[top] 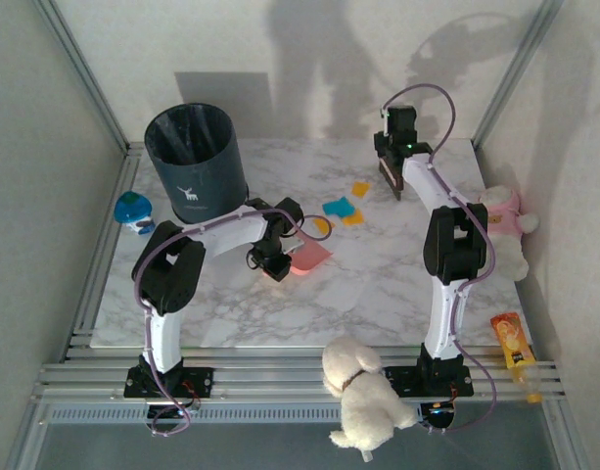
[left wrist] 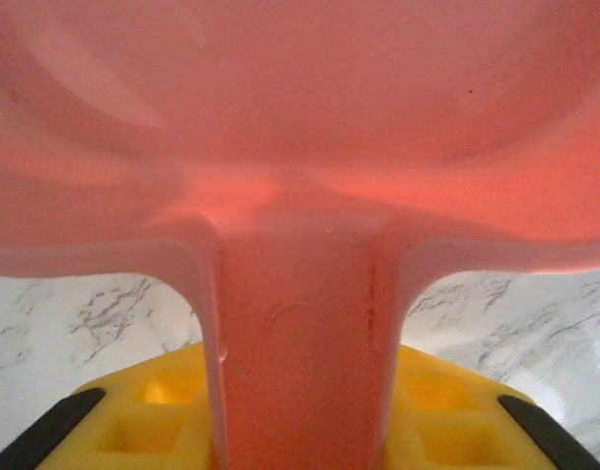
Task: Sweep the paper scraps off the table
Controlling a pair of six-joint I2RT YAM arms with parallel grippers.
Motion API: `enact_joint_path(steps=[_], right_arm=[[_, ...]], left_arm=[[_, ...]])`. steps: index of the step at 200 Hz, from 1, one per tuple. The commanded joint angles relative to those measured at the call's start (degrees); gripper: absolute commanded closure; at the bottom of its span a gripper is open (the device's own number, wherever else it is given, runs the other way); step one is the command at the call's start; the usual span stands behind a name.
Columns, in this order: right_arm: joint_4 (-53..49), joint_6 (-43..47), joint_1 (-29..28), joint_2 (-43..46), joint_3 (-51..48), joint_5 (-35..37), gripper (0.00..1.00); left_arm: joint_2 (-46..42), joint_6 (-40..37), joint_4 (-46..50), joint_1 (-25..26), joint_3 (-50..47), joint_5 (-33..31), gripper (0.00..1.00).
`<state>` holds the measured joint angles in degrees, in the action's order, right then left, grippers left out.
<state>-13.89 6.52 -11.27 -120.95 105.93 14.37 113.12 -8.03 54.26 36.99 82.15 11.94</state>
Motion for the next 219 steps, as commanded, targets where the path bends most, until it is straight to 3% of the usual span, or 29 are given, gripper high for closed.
enact_joint_path(steps=[1,117,219], right_arm=[[-0.8,2.0,-1.5,-0.2,-1.6,-0.4,1.0],[6.6,2.5,-8.7,10.8,-20.8,-8.2,1.0],[4.7,1.8,-15.0,17.4,-28.6,-8.3,1.0]], left_arm=[[1.8,-1.6,3.6,0.4,1.2,-0.6,1.0],[4.1,-4.3,4.1,-0.3,5.0,1.4,1.0],[7.8,-3.1,4.9,-2.8,9.0,0.5,1.0]])
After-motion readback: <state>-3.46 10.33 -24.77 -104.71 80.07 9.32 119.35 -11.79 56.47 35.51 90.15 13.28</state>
